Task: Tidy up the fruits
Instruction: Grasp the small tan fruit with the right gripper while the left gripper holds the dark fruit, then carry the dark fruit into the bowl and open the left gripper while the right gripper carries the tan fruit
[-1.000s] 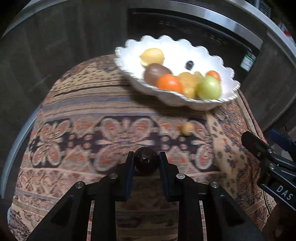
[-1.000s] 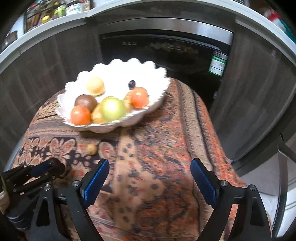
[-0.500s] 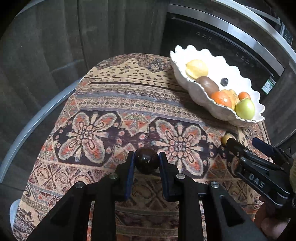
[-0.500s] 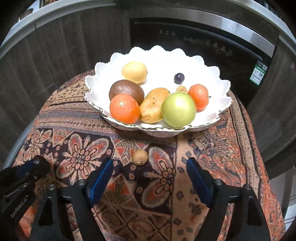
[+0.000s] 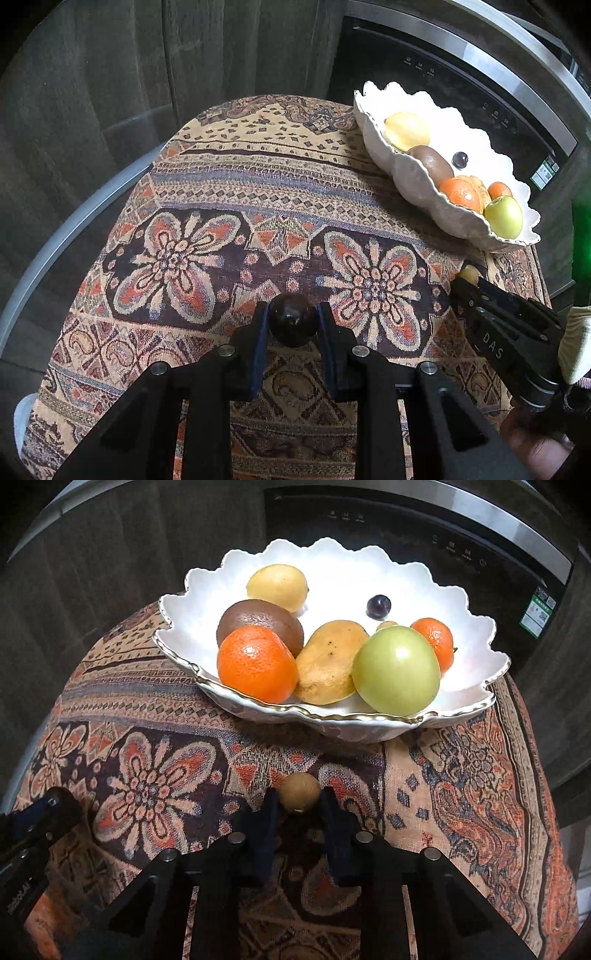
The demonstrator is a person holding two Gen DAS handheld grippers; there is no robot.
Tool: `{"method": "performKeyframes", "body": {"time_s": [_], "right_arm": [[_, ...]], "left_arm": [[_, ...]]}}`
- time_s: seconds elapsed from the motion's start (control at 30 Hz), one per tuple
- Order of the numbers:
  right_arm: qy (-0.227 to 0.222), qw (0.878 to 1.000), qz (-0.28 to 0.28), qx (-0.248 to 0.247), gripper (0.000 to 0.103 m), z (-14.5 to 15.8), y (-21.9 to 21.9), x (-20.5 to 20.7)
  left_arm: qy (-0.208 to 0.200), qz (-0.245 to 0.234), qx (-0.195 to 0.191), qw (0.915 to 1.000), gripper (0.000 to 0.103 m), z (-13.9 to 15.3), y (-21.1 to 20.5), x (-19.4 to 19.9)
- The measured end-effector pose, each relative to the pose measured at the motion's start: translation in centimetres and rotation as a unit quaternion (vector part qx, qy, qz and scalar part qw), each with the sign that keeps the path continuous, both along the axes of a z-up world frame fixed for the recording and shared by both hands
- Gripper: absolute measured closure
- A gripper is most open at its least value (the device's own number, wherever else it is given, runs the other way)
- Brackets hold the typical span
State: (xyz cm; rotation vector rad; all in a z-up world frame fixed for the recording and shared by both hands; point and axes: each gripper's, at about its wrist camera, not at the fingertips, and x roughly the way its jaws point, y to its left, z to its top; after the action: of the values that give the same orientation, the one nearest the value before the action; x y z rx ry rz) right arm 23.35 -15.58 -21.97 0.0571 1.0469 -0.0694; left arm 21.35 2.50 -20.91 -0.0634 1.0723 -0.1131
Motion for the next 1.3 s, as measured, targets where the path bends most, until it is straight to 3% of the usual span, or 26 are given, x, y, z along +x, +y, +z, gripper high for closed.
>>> {"method": "performKeyframes", "body": {"time_s": [0.23,0.63,1.03,1.3], "right_arm": [[-0.013,1.000,0.006,0.007,0.079,1.6,-0.4,-1.1],[-0.061,0.998,-0.008,0.013,0.079,7.0,-3.2,-3.3],[-0.105,0.994,-0.032,0.011,0.079,11.7,-7.2,-1.5],[-0.113,0.993,-0.042,0.006,0.079,12.7,-9.5,0.8]], "left_arm": [[-0.008,-0.006,0.001,1.0000,0.077,1.0,-0.7,-0.3],[-0.029,-0.040,-0.003,0.9988,0.077,4.4,-4.2,-0.3],[-0.073,-0.079,-0.002,0.9942,0.077,9.5,-8.9,3.7],[-0.090,-0.098,0.013,0.9911,0.077,10.9,-11.3,7.2]]}}
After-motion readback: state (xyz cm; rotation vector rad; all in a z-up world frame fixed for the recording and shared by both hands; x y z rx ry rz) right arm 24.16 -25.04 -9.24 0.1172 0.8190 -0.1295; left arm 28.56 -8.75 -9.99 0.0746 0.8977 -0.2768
